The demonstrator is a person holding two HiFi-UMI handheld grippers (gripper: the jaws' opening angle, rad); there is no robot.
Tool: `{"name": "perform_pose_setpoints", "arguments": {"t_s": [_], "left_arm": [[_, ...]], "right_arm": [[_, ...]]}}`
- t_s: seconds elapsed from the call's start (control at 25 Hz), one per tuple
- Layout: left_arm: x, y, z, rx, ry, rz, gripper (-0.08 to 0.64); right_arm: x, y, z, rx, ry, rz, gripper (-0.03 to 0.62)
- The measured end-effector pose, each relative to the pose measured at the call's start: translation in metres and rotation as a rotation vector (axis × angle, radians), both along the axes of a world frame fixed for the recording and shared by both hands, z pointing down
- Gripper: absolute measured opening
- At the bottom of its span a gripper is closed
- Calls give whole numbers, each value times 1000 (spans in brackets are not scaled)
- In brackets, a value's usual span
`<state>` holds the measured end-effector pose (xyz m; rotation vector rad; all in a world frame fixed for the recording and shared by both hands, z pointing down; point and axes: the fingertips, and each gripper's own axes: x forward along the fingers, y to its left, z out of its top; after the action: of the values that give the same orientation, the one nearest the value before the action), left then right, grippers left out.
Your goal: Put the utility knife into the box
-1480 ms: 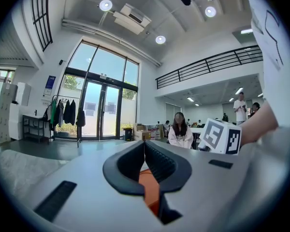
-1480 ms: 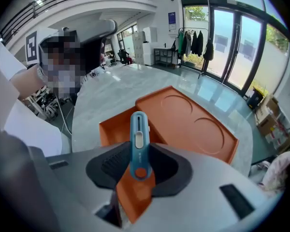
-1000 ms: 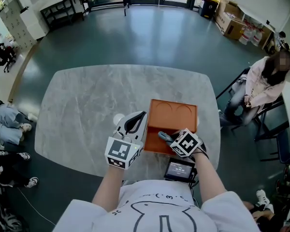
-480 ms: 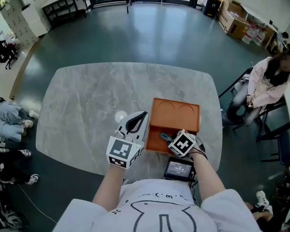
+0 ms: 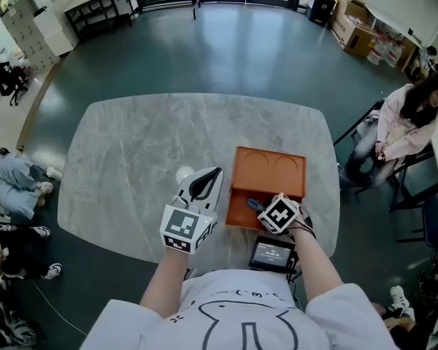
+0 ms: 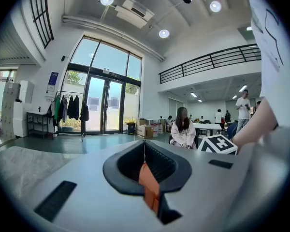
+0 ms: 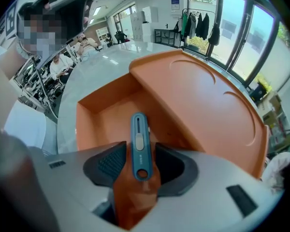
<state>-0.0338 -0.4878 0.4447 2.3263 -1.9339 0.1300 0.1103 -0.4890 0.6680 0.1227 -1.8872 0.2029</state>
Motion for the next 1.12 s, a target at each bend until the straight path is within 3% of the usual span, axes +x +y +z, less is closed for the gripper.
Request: {"name": "perform_pose_setpoints", "arguments": {"t_s": [0.16, 0.48, 0.76, 1.12], "left_arm": [[1, 3, 1, 4, 0, 18, 15], [7, 12, -1, 15, 4, 62, 15], [14, 26, -8, 31, 8, 118, 15], [6, 47, -27, 68, 3, 193, 15]], "right_arm": [[2, 2, -3, 3, -24, 39, 235], [5, 1, -37, -25, -152, 195, 236], [7, 2, -79, 31, -294, 357, 235], [-3, 15, -145, 191, -468, 522, 46]]}}
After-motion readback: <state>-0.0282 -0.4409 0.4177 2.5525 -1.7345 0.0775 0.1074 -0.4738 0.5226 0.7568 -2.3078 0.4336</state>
